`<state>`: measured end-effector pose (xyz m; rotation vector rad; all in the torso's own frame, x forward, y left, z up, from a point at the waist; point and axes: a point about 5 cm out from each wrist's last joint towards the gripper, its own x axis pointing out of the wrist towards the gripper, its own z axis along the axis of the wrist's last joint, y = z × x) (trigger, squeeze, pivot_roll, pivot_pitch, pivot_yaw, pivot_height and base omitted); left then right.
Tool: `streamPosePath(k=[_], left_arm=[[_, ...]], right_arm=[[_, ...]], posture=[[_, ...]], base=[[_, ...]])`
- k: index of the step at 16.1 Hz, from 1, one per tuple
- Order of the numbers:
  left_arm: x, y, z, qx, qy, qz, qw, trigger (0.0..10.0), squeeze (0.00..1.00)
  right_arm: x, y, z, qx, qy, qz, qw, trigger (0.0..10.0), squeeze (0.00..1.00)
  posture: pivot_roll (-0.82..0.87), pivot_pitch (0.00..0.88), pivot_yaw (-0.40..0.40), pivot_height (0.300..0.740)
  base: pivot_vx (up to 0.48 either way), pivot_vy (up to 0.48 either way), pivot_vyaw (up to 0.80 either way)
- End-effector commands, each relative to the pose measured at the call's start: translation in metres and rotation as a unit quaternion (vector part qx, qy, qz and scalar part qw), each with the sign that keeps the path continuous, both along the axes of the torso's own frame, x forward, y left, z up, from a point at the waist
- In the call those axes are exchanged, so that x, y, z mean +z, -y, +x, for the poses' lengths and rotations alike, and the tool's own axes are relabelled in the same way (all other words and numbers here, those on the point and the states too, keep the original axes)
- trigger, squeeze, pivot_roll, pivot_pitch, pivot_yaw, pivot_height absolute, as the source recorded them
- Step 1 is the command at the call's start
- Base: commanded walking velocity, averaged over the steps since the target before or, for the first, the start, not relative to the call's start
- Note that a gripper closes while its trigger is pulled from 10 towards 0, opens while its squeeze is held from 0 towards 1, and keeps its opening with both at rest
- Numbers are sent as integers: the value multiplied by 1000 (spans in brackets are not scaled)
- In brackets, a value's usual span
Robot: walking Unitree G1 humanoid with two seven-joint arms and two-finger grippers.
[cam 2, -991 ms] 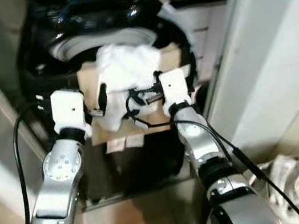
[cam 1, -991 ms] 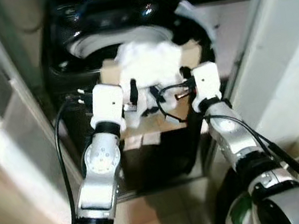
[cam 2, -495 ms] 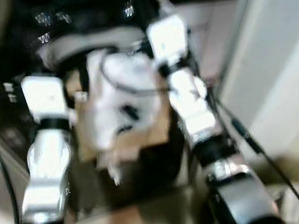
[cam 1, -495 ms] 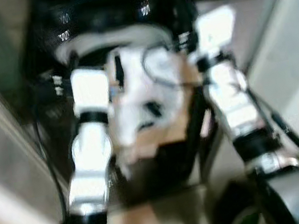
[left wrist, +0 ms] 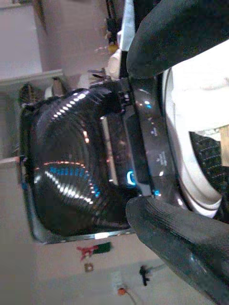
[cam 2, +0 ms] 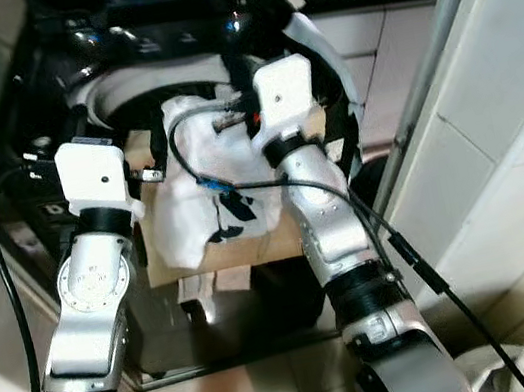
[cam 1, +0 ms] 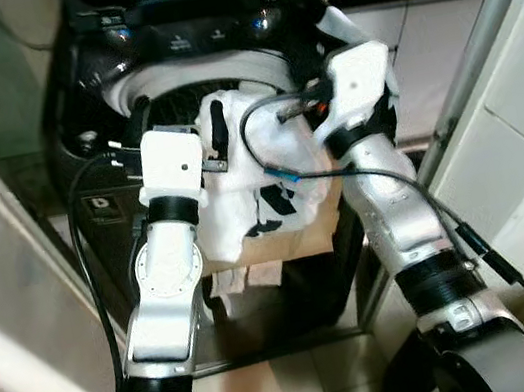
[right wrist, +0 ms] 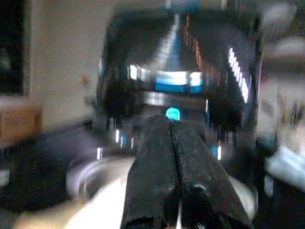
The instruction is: Clothes washing
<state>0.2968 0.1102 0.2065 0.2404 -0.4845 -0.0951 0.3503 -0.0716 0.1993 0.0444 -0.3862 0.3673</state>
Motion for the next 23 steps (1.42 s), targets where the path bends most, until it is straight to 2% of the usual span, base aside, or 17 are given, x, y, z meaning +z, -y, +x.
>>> streamPosePath(k=[1, 2, 5, 8, 11, 13, 16, 18, 19, 20, 23], left_arm=[[0, 4, -1, -11, -5, 5, 1000, 10000, 0], [-2, 4, -2, -14, -13, 13, 1000, 10000, 0], [-4, -1, -10, -8, -33, 17, 999, 10000, 0], [-5, -9, -19, 8, -39, 22, 999, 10000, 0], [-6, -14, -25, 23, -44, 21, 999, 10000, 0], [-6, -15, -27, 30, -49, 21, 998, 10000, 0], [-4, -14, -27, 30, -56, 21, 998, 10000, 0], [-4, -14, -27, 30, -60, 19, 998, 10000, 0], [-4, -14, -26, 30, -61, 18, 997, 10000, 0], [-4, -13, -26, 29, -63, 18, 997, 10000, 0], [-5, -11, -26, 27, -68, 16, 997, 10000, 0]], right_arm=[[-15, 10, 9, -17, -42, -4, 999, 10000, 0], [-22, 12, 20, -33, -77, -16, 996, 10000, 0], [-27, 4, 35, -31, -133, -34, 990, 10000, 0], [-10, -9, 45, -16, -127, -31, 991, 10000, 0], [-5, -22, 47, 18, -148, -20, 989, 10000, 0], [-17, -30, 45, 29, -197, -33, 979, 10000, 0], [-25, -32, 46, 21, -227, -52, 972, 10000, 0], [-23, -31, 48, 11, -230, -61, 971, 10000, 0], [-21, -30, 49, 1, -228, -69, 971, 9686, 0], [-21, -29, 49, -4, -228, -76, 971, 0, 0], [-29, -27, 49, -24, -253, -109, 961, 0, 0]], posture=[[18, 0, -40, 740], [22, 0, -38, 740], [73, 13, -37, 740], [128, 41, -62, 740], [152, 50, -84, 740], [161, 56, -92, 740], [161, 60, -94, 740], [157, 59, -95, 740], [157, 59, -95, 740], [154, 62, -97, 740], [156, 65, -102, 740]], base=[[0, 0, 0], [0, 0, 0], [0, 0, 0], [0, 0, 0], [0, 0, 0], [0, 0, 0], [0, 0, 0], [0, 0, 0], [0, 0, 0], [0, 0, 0], [0, 0, 0]])
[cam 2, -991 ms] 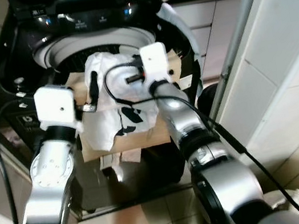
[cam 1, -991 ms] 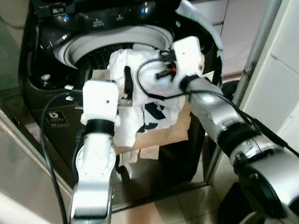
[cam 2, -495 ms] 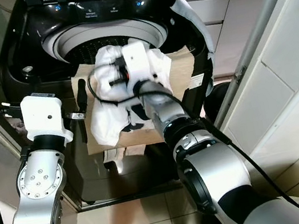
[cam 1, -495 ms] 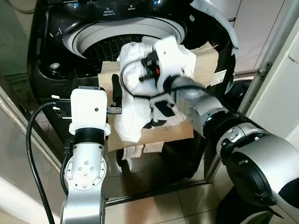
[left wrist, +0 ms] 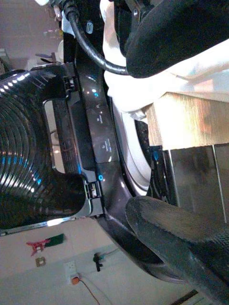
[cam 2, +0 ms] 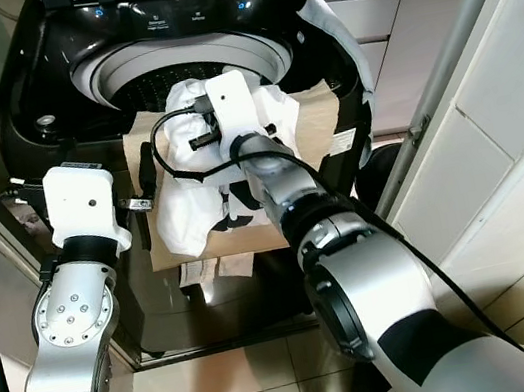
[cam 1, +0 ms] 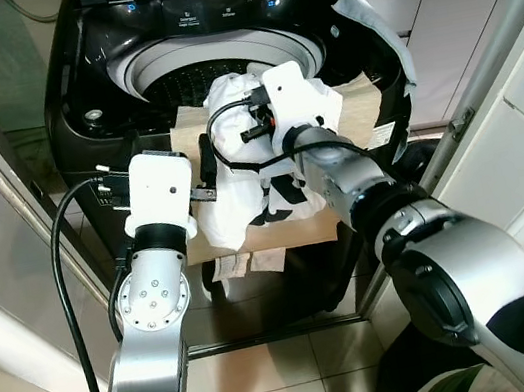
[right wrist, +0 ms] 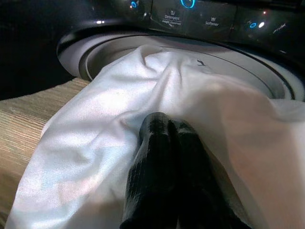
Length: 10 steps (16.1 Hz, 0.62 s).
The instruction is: Clothes washing
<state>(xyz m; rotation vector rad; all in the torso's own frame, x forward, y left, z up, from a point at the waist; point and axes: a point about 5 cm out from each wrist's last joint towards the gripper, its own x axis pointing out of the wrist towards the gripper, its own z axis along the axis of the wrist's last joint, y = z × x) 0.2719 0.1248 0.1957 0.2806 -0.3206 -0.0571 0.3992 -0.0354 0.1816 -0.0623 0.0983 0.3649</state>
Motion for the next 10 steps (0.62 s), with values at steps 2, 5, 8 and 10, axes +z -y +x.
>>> streamPosePath(k=[2, 5, 8, 10], left_arm=[[5, 4, -2, -6, 7, -1, 1000, 10000, 0], [4, 3, -4, -2, 4, 0, 1000, 10000, 0], [2, 4, -5, 0, 2, 0, 1000, 10000, 0], [2, 4, -5, 0, 1, 1, 1000, 10000, 0]], right_arm=[[-16, 10, -1, -20, -37, -35, 998, 0, 0], [-7, 10, 2, -16, -10, -61, 998, 0, 0], [5, 15, 7, -31, 8, -72, 997, 0, 0], [12, 16, 9, -35, 16, -71, 997, 0, 0]], posture=[[164, 67, -109, 740], [177, 69, -120, 740], [185, 68, -128, 740], [186, 68, -131, 740]], base=[[0, 0, 0], [0, 0, 0], [0, 0, 0], [0, 0, 0]])
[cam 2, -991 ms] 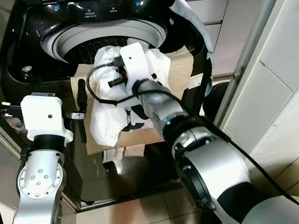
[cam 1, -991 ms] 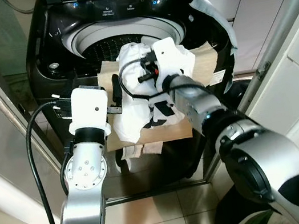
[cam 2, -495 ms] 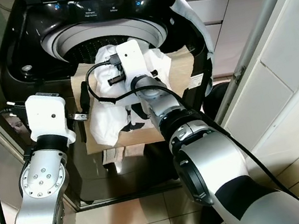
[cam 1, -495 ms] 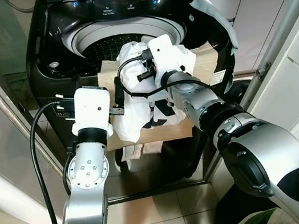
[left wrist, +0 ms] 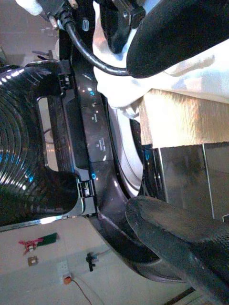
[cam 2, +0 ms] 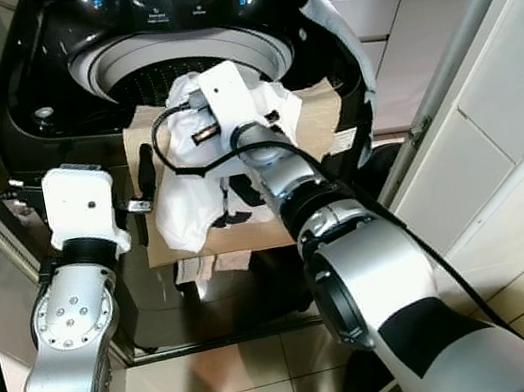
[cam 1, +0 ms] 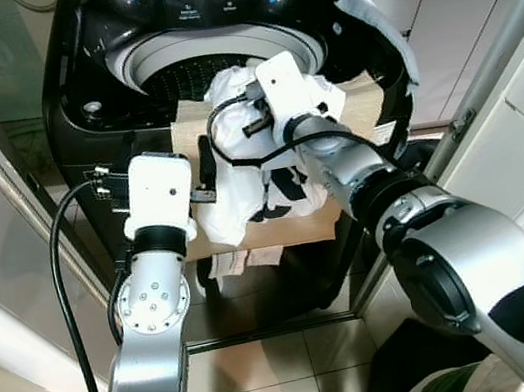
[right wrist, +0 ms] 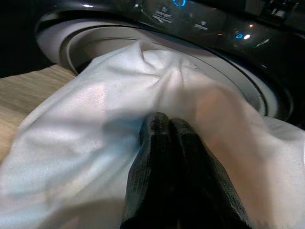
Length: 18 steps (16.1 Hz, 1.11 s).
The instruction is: Clothes washing
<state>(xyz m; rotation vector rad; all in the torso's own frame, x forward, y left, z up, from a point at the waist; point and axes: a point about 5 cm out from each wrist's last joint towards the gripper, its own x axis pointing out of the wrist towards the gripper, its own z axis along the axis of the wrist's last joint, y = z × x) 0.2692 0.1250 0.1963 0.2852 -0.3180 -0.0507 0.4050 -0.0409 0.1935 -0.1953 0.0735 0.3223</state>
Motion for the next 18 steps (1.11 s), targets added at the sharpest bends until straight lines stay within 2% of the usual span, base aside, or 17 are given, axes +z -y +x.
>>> streamPosePath(k=[1, 5, 8, 10, 12, 13, 14, 15, 16, 18], left_arm=[[1, 4, -3, -3, 1, -1, 1000, 10000, 0], [1, 5, -3, -4, 1, -1, 1000, 10000, 0], [0, 7, -3, -5, 0, -3, 1000, 10000, 0], [-1, 8, -3, -3, 0, -5, 1000, 10000, 0], [-1, 8, -3, 0, 1, -7, 1000, 10000, 0], [-2, 8, -3, 2, 1, -7, 1000, 10000, 0], [-2, 8, -2, 3, 1, -7, 1000, 10000, 0], [-2, 8, -2, 3, 2, -7, 1000, 10000, 0], [-2, 8, -2, 3, 2, -7, 1000, 10000, 0], [-3, 7, 0, 1, 1, -8, 1000, 10000, 0]], right_arm=[[8, 10, 5, -19, 8, -10, 1000, 0, 0], [35, 8, 10, -17, 52, -11, 998, 0, 0], [83, 5, 14, -17, 123, -22, 992, 0, 0], [107, 3, 15, -15, 151, -14, 988, 0, 0], [115, 5, 15, -27, 169, -16, 985, 0, 0], [113, 7, 15, -35, 177, -9, 984, 1843, 0], [111, 9, 14, -41, 187, 2, 981, 10000, 0], [105, 11, 13, -47, 198, 17, 979, 10000, 1000], [103, 11, 13, -48, 201, 20, 978, 10000, 1000], [58, 10, 6, -45, 166, 71, 983, 10000, 1000]], posture=[[187, 66, -133, 740], [184, 64, -135, 740], [184, 65, -147, 740], [186, 63, -155, 740], [186, 59, -163, 740], [185, 55, -166, 740], [183, 49, -168, 740], [181, 44, -167, 740], [181, 44, -167, 740], [163, 32, -149, 740]], base=[[0, 0, 0], [0, 0, 0], [0, 0, 0], [0, 0, 0], [0, 0, 0], [0, 0, 0], [0, 0, 0], [0, 0, 0], [0, 0, 0], [0, 0, 0]])
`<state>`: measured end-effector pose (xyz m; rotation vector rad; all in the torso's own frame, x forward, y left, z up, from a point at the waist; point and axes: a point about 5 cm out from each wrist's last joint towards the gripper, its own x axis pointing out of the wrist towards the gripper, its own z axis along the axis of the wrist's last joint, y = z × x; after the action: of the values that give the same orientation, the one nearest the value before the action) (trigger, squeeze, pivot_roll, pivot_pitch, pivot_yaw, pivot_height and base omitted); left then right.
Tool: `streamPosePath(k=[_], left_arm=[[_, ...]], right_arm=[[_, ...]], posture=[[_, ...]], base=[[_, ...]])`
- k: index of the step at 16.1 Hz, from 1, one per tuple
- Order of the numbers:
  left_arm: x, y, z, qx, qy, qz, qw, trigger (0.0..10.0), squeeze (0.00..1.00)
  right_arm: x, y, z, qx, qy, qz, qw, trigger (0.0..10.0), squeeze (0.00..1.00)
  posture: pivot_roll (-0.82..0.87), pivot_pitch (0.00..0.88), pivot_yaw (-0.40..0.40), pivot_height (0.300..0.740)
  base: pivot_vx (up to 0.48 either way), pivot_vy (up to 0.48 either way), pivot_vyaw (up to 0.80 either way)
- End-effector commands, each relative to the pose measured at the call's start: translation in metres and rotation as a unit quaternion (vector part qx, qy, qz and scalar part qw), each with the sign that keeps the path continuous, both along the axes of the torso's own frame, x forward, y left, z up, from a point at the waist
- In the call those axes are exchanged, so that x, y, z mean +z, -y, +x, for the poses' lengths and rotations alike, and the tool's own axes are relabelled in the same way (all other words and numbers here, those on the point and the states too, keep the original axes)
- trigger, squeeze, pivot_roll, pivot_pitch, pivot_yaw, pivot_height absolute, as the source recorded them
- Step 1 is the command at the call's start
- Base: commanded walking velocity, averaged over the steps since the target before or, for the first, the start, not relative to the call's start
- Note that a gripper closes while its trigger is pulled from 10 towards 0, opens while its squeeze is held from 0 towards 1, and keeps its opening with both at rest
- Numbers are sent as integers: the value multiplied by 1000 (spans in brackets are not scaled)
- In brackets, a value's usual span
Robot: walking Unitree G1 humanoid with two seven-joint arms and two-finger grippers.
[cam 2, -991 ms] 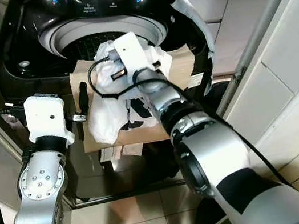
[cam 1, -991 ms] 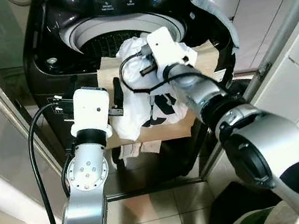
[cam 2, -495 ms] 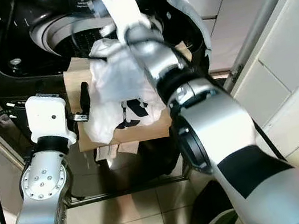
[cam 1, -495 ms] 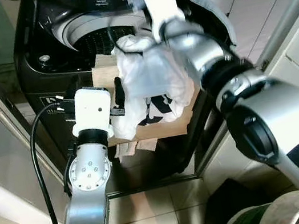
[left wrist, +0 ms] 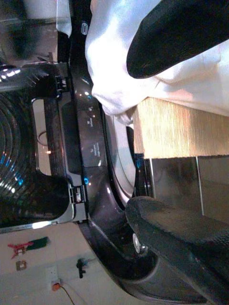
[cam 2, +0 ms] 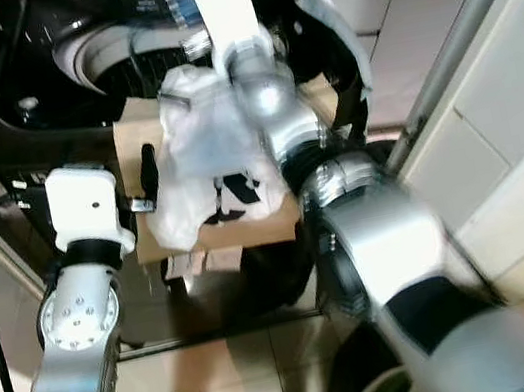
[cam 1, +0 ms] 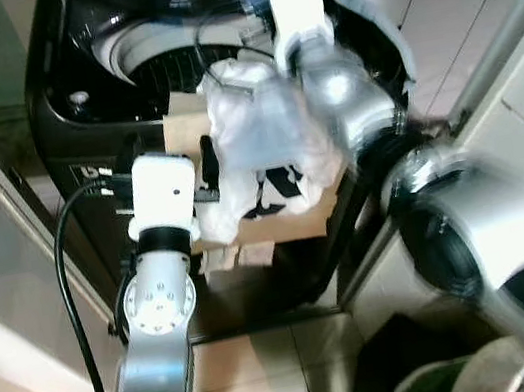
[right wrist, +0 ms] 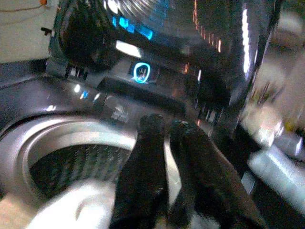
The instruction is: Clothes washing
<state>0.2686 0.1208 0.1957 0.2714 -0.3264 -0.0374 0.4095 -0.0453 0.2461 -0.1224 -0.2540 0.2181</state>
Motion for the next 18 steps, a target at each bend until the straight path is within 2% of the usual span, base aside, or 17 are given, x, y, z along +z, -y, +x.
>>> streamPosePath(k=[1, 2, 4, 8, 11, 14, 16, 18], left_arm=[[-3, 4, 2, -11, -5, 1, 1000, 10000, 0], [-3, 7, 4, -18, -7, 3, 1000, 10000, 0], [-3, 10, 6, -25, -7, 2, 1000, 10000, 0], [-2, 7, 8, -23, -3, 2, 1000, 10000, 0], [-5, 6, 7, -25, -6, 5, 1000, 10000, 0], [-5, 6, 8, -25, -7, 5, 1000, 10000, 0], [-5, 7, 8, -26, -7, 5, 1000, 10000, 0], [-6, 8, 8, -29, -8, 5, 1000, 10000, 0]], right_arm=[[-16, 5, -1, -8, -31, 33, 999, 10000, 1000], [-35, 7, -3, -15, -70, 47, 996, 10000, 1000], [-51, 9, -7, -21, -92, 60, 994, 10000, 1000], [-38, 9, -15, -13, 2, 51, 999, 10000, 1000], [-46, 7, -22, 0, -2, 64, 998, 10000, 1000], [-46, 0, -38, 29, 10, 71, 997, 10000, 1000], [-52, 2, -38, 19, -7, 70, 997, 10000, 1000], [-47, 8, -36, 10, -7, 75, 997, 10000, 1000]], posture=[[151, 30, -139, 740], [137, 24, -130, 740], [133, 18, -128, 740], [128, 7, -131, 740], [122, 10, -129, 740], [115, 11, -128, 740], [112, 13, -125, 740], [117, 16, -126, 740]], base=[[0, 0, 0], [0, 0, 0], [0, 0, 0], [0, 0, 0], [0, 0, 0], [0, 0, 0], [0, 0, 0], [0, 0, 0]])
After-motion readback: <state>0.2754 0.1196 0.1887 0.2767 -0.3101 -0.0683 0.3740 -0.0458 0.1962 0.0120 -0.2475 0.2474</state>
